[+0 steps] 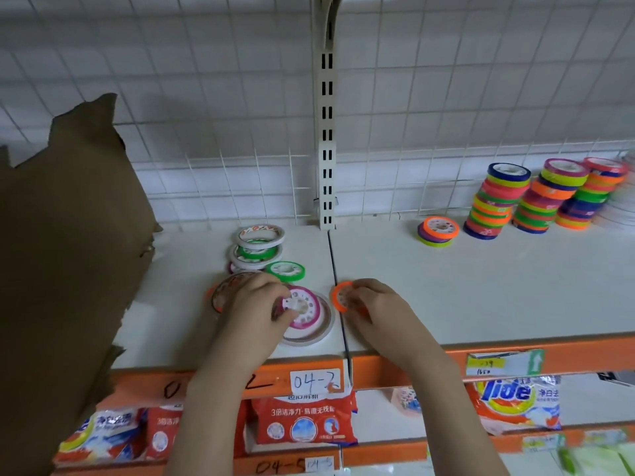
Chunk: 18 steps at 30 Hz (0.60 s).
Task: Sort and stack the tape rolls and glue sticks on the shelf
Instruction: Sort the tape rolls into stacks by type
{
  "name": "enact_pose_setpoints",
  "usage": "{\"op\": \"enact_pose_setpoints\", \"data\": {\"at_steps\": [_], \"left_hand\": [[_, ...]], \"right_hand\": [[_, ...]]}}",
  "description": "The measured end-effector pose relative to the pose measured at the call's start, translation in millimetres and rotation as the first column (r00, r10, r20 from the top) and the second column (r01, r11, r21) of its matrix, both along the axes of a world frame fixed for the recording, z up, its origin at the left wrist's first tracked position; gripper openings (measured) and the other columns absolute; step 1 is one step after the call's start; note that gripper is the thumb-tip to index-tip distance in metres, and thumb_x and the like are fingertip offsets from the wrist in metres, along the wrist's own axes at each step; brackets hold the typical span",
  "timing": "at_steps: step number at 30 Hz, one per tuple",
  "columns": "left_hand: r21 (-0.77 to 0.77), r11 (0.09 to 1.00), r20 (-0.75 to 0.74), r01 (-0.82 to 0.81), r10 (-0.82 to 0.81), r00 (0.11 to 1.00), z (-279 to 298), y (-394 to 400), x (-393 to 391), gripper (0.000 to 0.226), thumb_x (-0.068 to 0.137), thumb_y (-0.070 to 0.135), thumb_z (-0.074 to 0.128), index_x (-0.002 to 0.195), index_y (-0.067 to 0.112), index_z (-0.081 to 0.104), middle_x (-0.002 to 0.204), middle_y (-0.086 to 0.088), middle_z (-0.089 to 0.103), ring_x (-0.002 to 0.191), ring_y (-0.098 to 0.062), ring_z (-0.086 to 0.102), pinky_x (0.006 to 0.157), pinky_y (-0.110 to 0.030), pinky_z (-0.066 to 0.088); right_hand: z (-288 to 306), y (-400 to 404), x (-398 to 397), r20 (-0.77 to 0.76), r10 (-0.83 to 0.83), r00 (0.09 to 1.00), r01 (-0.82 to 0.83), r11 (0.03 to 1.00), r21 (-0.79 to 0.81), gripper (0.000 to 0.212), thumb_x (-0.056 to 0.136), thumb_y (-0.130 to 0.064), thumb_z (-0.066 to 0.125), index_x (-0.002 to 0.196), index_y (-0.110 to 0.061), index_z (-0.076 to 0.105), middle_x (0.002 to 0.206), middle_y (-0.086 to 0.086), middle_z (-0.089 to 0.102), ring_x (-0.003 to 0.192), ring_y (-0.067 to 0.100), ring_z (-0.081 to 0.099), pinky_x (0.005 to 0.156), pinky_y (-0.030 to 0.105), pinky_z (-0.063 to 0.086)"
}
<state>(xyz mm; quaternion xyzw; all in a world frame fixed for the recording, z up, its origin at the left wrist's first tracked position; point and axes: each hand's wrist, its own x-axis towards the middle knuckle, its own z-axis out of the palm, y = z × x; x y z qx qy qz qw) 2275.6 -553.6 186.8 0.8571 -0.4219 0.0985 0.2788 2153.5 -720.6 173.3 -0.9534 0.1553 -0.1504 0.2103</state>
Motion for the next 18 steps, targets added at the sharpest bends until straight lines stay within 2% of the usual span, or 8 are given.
{"op": "enact_pose_setpoints", "data": {"at_steps": [2, 4, 6, 10, 13, 16, 18], "left_hand": [[0.041, 0.998, -0.060, 0.052, -0.049, 0.997, -1.0, -2.7, -3.1, 0.031, 0.074, 0.023, 0.077, 0.103, 0.012, 0.069, 0.111, 0.005, 0.054, 0.103, -0.009, 0.046, 0.089, -0.019, 0.032], [0.100, 0.992, -0.126, 0.079, -0.067, 0.990, -1.4, -4.5, -5.1, 0.038, 0.075, 0.028, 0.076, 0.110, 0.016, 0.068, 0.121, 0.007, 0.049, 0.114, -0.012, 0.043, 0.100, -0.027, 0.034], [0.169, 0.982, -0.133, 0.085, -0.063, 0.989, -1.5, -5.5, -5.1, 0.040, 0.077, 0.030, 0.074, 0.114, 0.021, 0.066, 0.129, 0.009, 0.044, 0.122, -0.014, 0.037, 0.106, -0.031, 0.031], [0.255, 0.963, -0.105, 0.083, -0.058, 0.993, -2.4, -9.4, -3.2, 0.039, 0.084, 0.028, 0.068, 0.121, 0.020, 0.063, 0.140, 0.008, 0.037, 0.128, -0.014, 0.032, 0.110, -0.029, 0.026], [0.225, 0.973, -0.109, 0.044, -0.019, 0.994, 0.7, -13.7, -3.6, 0.038, 0.085, 0.026, 0.067, 0.121, 0.015, 0.063, 0.140, 0.004, 0.039, 0.127, -0.016, 0.036, 0.109, -0.031, 0.029], [0.154, 0.988, -0.071, -0.002, 0.013, 0.997, 7.8, -25.2, -5.6, 0.036, 0.087, 0.024, 0.065, 0.120, 0.012, 0.063, 0.140, 0.003, 0.041, 0.127, -0.019, 0.038, 0.108, -0.032, 0.031], [0.110, 0.994, -0.067, -0.002, 0.010, 0.998, 12.9, -38.2, -9.5, 0.033, 0.088, 0.022, 0.062, 0.120, 0.010, 0.063, 0.142, 0.002, 0.039, 0.128, -0.018, 0.038, 0.107, -0.030, 0.030]], "right_hand": [[-0.5, -0.1, -0.6, 0.009, -0.024, 1.000, 0.024, 1.000, 0.016, 0.032, 0.094, -0.020, 0.050, 0.124, -0.010, 0.058, 0.134, 0.003, 0.049, 0.120, 0.018, 0.048, 0.098, 0.015, 0.031], [-0.9, -1.5, -2.3, 0.033, -0.047, 0.998, 0.046, 0.998, 0.033, 0.031, 0.095, -0.020, 0.050, 0.123, -0.008, 0.058, 0.131, 0.004, 0.050, 0.116, 0.019, 0.050, 0.096, 0.015, 0.032], [-1.3, -3.1, -3.3, 0.042, -0.053, 0.998, 0.051, 0.998, 0.034, 0.032, 0.094, -0.018, 0.051, 0.123, -0.005, 0.057, 0.129, 0.006, 0.050, 0.115, 0.022, 0.052, 0.097, 0.019, 0.034], [-0.9, -6.4, -3.3, 0.052, -0.034, 0.998, 0.032, 0.999, 0.026, 0.031, 0.092, -0.014, 0.053, 0.119, -0.001, 0.058, 0.126, 0.010, 0.051, 0.112, 0.026, 0.053, 0.096, 0.022, 0.036], [2.6, -10.4, -4.7, 0.056, -0.026, 0.998, 0.025, 1.000, 0.015, 0.033, 0.091, -0.015, 0.051, 0.118, 0.002, 0.058, 0.125, 0.012, 0.051, 0.111, 0.029, 0.053, 0.093, 0.021, 0.036], [6.1, -19.7, -10.0, 0.061, -0.033, 0.998, 0.032, 0.999, 0.019, 0.048, 0.082, -0.026, 0.040, 0.116, 0.003, 0.059, 0.123, 0.013, 0.052, 0.108, 0.029, 0.054, 0.089, 0.019, 0.034], [5.4, -33.5, -14.7, 0.067, -0.045, 0.997, 0.044, 0.999, 0.019, 0.042, 0.083, -0.022, 0.045, 0.113, 0.003, 0.059, 0.120, 0.014, 0.053, 0.106, 0.032, 0.055, 0.085, 0.017, 0.033]]}}
